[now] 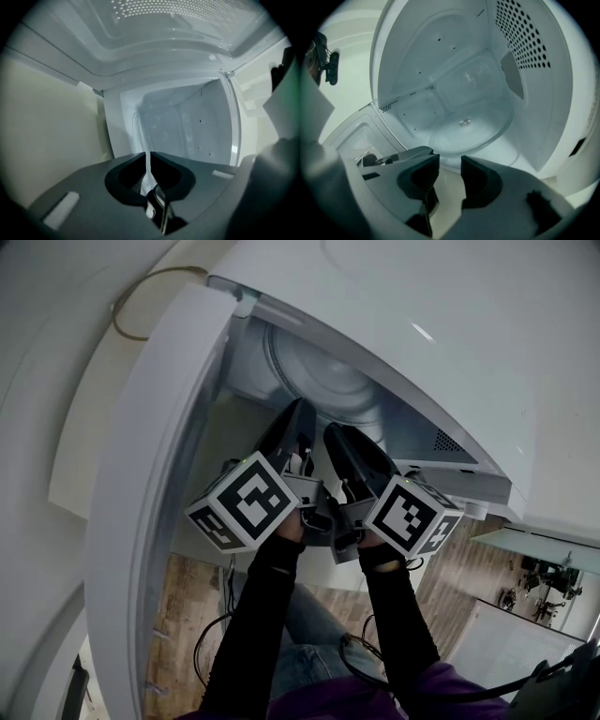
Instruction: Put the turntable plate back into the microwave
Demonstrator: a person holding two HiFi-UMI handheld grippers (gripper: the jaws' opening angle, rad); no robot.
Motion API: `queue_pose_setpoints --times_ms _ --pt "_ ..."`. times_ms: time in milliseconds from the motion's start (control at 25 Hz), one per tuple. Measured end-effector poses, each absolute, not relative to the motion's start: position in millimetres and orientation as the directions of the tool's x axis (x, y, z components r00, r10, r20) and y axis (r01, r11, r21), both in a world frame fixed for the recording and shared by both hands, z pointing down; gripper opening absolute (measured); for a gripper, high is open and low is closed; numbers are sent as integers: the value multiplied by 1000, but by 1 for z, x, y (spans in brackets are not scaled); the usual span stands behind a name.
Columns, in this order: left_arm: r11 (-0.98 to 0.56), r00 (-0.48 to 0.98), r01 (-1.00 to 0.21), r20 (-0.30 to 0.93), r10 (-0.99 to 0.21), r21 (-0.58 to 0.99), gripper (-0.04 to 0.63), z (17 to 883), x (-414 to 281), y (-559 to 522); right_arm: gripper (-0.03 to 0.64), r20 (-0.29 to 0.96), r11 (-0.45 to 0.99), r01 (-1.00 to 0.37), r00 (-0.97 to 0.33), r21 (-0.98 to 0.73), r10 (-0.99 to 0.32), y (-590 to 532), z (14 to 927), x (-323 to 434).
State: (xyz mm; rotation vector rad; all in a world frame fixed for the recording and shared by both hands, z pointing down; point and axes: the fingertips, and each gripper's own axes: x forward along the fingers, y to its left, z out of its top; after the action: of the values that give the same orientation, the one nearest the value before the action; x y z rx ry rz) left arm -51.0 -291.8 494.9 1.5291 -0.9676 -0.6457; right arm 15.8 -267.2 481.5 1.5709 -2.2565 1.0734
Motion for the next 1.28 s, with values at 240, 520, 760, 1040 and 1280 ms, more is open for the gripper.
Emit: queue_pose_setpoints --times_ms 240,520,760,1040,1280 --pt "-12 507 -214 101 -856 977 38 491 -51 -294 153 531 178 -873 -425 -453 -733 -267 481 15" --pt "-6 504 -232 115 -856 973 30 491 -51 -296 140 528 184 -870 -432 -457 -731 -265 479 11" --pt "20 475 -274 154 -866 962 32 492 -54 -295 133 524 193 -867 -440 -459 -729 -265 479 12" --pt "29 429 -332 178 -886 943 6 493 -65 -285 133 520 203 -866 -445 -457 -729 -266 479 11" --pt "-17 421 -407 171 -890 913 6 489 -69 -272 133 504 217 -865 -449 -452 -738 -265 471 9"
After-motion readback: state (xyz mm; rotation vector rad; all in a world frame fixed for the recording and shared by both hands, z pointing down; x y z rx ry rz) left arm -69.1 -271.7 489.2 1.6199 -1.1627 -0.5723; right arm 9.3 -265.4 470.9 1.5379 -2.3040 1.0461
